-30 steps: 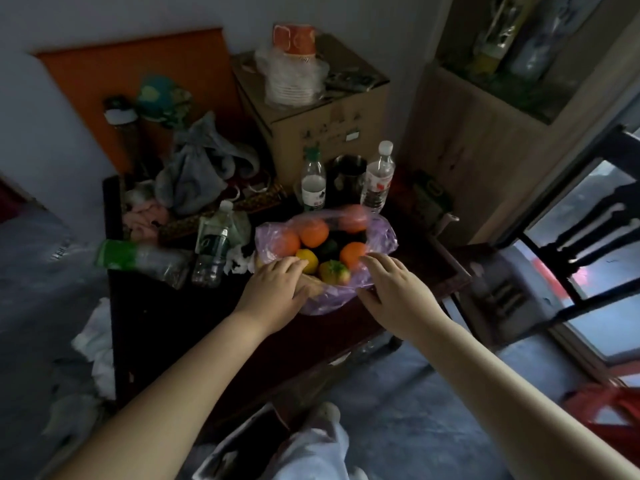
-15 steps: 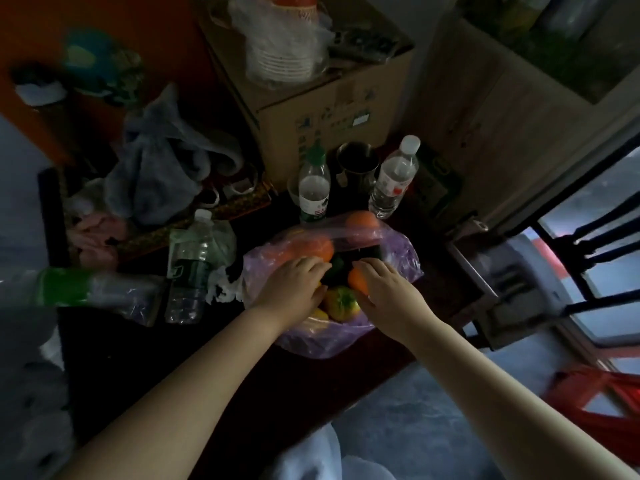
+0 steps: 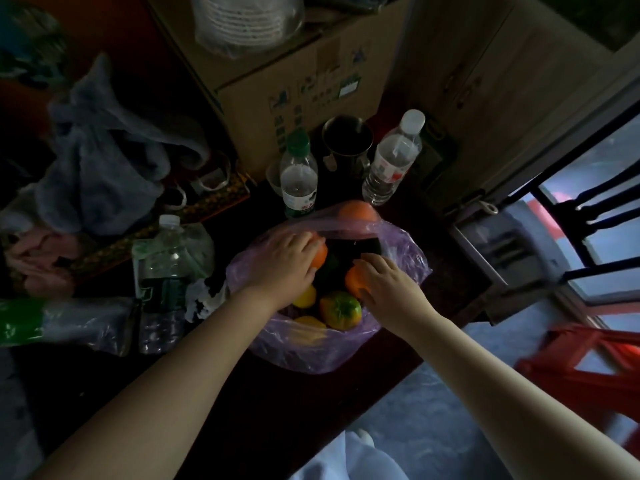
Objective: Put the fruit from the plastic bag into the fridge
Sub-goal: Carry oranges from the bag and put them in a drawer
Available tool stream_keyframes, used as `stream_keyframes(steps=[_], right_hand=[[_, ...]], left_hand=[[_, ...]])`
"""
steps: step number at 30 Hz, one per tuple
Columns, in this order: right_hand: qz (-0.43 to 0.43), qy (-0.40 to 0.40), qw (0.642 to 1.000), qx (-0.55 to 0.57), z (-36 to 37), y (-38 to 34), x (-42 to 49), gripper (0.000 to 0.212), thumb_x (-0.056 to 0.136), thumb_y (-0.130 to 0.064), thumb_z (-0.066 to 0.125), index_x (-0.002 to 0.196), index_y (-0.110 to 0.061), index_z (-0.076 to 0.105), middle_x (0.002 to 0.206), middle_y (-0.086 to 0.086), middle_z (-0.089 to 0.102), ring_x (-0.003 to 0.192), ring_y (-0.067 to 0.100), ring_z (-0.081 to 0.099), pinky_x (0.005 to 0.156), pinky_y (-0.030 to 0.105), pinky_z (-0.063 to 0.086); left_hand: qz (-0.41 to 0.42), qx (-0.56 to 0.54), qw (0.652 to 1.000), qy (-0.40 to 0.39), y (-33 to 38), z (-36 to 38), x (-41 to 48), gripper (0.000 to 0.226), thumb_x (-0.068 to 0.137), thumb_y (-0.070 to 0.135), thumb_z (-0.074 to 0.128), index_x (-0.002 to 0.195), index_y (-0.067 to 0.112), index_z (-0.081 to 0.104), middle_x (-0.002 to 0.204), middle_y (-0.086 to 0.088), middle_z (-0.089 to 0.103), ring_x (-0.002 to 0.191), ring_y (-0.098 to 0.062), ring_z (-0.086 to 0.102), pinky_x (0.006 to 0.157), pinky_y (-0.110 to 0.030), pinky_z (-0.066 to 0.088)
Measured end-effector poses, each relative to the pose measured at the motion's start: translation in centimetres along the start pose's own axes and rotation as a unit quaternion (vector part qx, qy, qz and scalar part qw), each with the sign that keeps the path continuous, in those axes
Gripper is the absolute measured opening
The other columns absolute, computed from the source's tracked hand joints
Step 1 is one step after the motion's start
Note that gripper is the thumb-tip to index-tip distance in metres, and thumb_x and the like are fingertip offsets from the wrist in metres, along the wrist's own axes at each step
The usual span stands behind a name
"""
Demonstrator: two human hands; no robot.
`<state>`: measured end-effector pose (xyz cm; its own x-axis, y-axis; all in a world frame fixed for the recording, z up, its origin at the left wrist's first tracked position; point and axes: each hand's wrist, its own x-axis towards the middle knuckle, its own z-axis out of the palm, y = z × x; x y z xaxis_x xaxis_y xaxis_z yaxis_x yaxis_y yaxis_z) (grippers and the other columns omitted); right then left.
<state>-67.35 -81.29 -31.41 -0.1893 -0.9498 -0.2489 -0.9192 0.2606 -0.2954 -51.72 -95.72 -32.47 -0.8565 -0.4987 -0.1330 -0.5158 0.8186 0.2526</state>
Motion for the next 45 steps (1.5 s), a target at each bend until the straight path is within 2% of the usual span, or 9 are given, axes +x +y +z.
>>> stream_keyframes(steps=[4, 8, 14, 20, 24, 30, 34, 38, 45], right_hand=[[0.002, -0.023, 1.000, -0.018, 0.7, 0.7, 0.1, 0.060, 0.089, -0.023, 0.057, 0.143, -0.013, 0.035, 0.147, 0.006, 0.036, 0.137, 0.026, 0.030, 0.107, 0.037, 0.036], [0.014, -0.027, 0.999, -0.026, 1.4, 1.2, 0.0, 0.069, 0.085, -0.015, 0.061, 0.146, -0.015, 0.030, 0.150, 0.008, 0.032, 0.139, 0.028, 0.028, 0.106, 0.041, 0.038], [0.020, -0.038, 0.998, -0.054, 2.0, 1.6, 0.1, 0.081, 0.085, -0.008, 0.059, 0.150, -0.020, 0.012, 0.155, 0.006, 0.020, 0.142, 0.027, 0.020, 0.108, 0.036, 0.032], [0.031, -0.003, 0.998, -0.054, 1.9, 1.5, 0.0, 0.078, 0.077, -0.003, 0.065, 0.146, -0.016, 0.029, 0.143, 0.006, 0.037, 0.131, 0.029, 0.036, 0.098, 0.038, 0.043], [0.032, 0.055, 0.997, -0.041, 1.7, 1.2, -0.9, 0.074, 0.067, -0.003, 0.073, 0.136, -0.007, 0.047, 0.126, 0.013, 0.053, 0.115, 0.034, 0.052, 0.085, 0.043, 0.051], [0.044, 0.152, 0.987, -0.010, -1.2, -0.8, -4.2, 0.076, 0.060, -0.020, 0.083, 0.128, -0.009, 0.053, 0.119, 0.009, 0.056, 0.106, 0.031, 0.056, 0.085, 0.043, 0.053], [0.066, 0.226, 0.970, 0.061, -3.9, -1.9, -8.2, 0.065, 0.067, -0.019, 0.076, 0.125, -0.009, 0.049, 0.125, 0.010, 0.053, 0.114, 0.031, 0.051, 0.094, 0.040, 0.047], [0.109, 0.291, 0.945, 0.101, -5.8, -2.8, -14.0, 0.062, 0.071, -0.019, 0.074, 0.125, -0.011, 0.046, 0.126, 0.006, 0.055, 0.114, 0.026, 0.052, 0.093, 0.032, 0.042], [0.181, 0.402, 0.891, 0.110, -6.2, -5.3, -28.2, 0.063, 0.076, -0.024, 0.074, 0.131, -0.014, 0.044, 0.128, 0.004, 0.053, 0.115, 0.022, 0.049, 0.094, 0.026, 0.037]], left_hand=[[0.008, 0.021, 0.999, -0.029, -0.7, 0.2, 0.8, 0.067, 0.087, 0.031, 0.059, 0.145, 0.018, 0.028, 0.146, -0.006, 0.032, 0.135, -0.026, 0.029, 0.109, -0.040, 0.024], [0.010, 0.047, 0.997, -0.064, -1.2, 0.5, 1.2, 0.080, 0.084, 0.025, 0.064, 0.148, 0.019, 0.016, 0.151, -0.005, 0.024, 0.139, -0.025, 0.024, 0.108, -0.042, 0.026], [0.014, 0.059, 0.996, -0.068, -1.3, 1.1, 1.1, 0.084, 0.083, 0.028, 0.066, 0.149, 0.020, 0.015, 0.152, -0.004, 0.024, 0.139, -0.024, 0.024, 0.109, -0.040, 0.023], [0.024, 0.043, 0.997, -0.055, -1.0, 1.1, 0.6, 0.085, 0.080, 0.029, 0.069, 0.148, 0.017, 0.020, 0.149, -0.007, 0.030, 0.137, -0.027, 0.028, 0.109, -0.040, 0.026], [0.033, 0.046, 0.998, -0.039, -0.5, 0.6, 0.1, 0.086, 0.079, 0.030, 0.070, 0.148, 0.017, 0.021, 0.149, -0.005, 0.032, 0.137, -0.025, 0.027, 0.108, -0.037, 0.026], [0.041, -0.035, 0.999, -0.004, 2.0, -2.1, -1.9, 0.087, 0.078, 0.027, 0.072, 0.148, 0.019, 0.021, 0.150, -0.004, 0.030, 0.138, -0.022, 0.025, 0.111, -0.033, 0.021], [0.058, -0.094, 0.993, 0.037, 5.3, -4.6, -3.8, 0.088, 0.074, 0.033, 0.075, 0.146, 0.023, 0.025, 0.148, 0.000, 0.034, 0.135, -0.020, 0.031, 0.108, -0.034, 0.028], [0.094, -0.173, 0.978, 0.066, 9.8, -6.7, -6.3, 0.086, 0.074, 0.033, 0.076, 0.145, 0.023, 0.029, 0.147, 0.005, 0.033, 0.131, -0.014, 0.033, 0.100, -0.022, 0.026], [0.217, -0.242, 0.944, 0.060, 19.2, -8.6, -12.1, 0.084, 0.073, 0.027, 0.077, 0.143, 0.028, 0.031, 0.140, 0.013, 0.034, 0.124, -0.002, 0.034, 0.096, -0.022, 0.031]])
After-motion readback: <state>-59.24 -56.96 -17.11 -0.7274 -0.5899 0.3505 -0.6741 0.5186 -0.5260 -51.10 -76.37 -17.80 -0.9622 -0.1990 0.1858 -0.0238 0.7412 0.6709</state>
